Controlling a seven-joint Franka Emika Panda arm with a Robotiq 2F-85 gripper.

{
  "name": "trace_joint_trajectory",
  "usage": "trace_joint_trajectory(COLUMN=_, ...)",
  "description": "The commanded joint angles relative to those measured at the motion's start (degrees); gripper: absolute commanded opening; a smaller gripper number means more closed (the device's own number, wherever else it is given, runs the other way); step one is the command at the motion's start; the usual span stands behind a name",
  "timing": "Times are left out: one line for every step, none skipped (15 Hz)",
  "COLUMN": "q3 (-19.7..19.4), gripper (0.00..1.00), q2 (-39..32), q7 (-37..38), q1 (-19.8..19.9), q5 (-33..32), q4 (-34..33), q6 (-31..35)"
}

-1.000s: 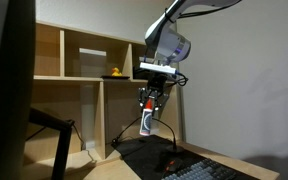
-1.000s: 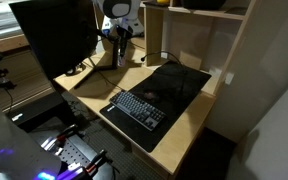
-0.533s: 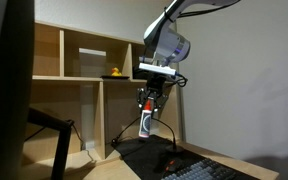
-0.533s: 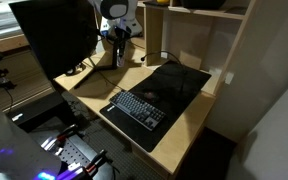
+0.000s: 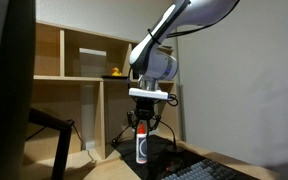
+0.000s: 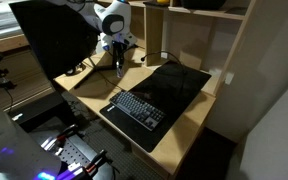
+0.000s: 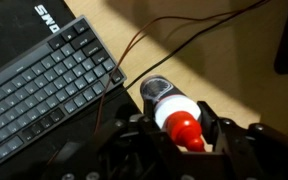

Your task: Move the bottle to the left side of the desk

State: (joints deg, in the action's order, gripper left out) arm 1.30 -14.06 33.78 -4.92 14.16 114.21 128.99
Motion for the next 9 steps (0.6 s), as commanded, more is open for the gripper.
trace_joint_trajectory(q3=0.11, gripper=0.2, q2=-0.78, q7=-2.16, q1=0.13, q5=0.26, q4=-0.85, q6=6.1)
trace_joint_trajectory(q3=0.78, gripper=0.2, q2=-0.9, q7=-3.01, q1=0.66, q5=3.39, q4=-0.75, q6=7.96)
trace_joint_trajectory(q3=-0.12, gripper=0.45, q2=-0.44, q7=-0.52, q1=-0.22, q5=0.27, q4=-0.33, q6=5.16)
trace_joint_trajectory(q3=-0.08, gripper=0.45, q2=-0.44, q7=-1.09, q1=-0.17, q5=1.45, q4=-0.35, q6=6.35)
trace_joint_trajectory(q3=-0.06, gripper=0.45, q2=-0.44, q7=-1.38, q1=-0.15, q5=2.0, q4=-0.37, q6=6.72)
trace_joint_trajectory(q3=-0.05, gripper=0.45, q2=-0.44, q7=-1.42, q1=-0.14, q5=2.15, q4=-0.37, q6=6.8)
trace_joint_trajectory(q3=-0.05, gripper=0.2, q2=-0.44, q7=-1.43, q1=-0.14, q5=2.17, q4=-0.37, q6=6.83)
trace_joint_trajectory(q3=-0.12, gripper=0.2, q2=-0.42, q7=-2.08, q1=-0.08, q5=1.41, q4=-0.6, q6=5.39)
trace_joint_trajectory(q3=0.11, gripper=0.2, q2=-0.51, q7=-3.29, q1=0.12, q5=1.61, q4=-0.75, q6=5.08)
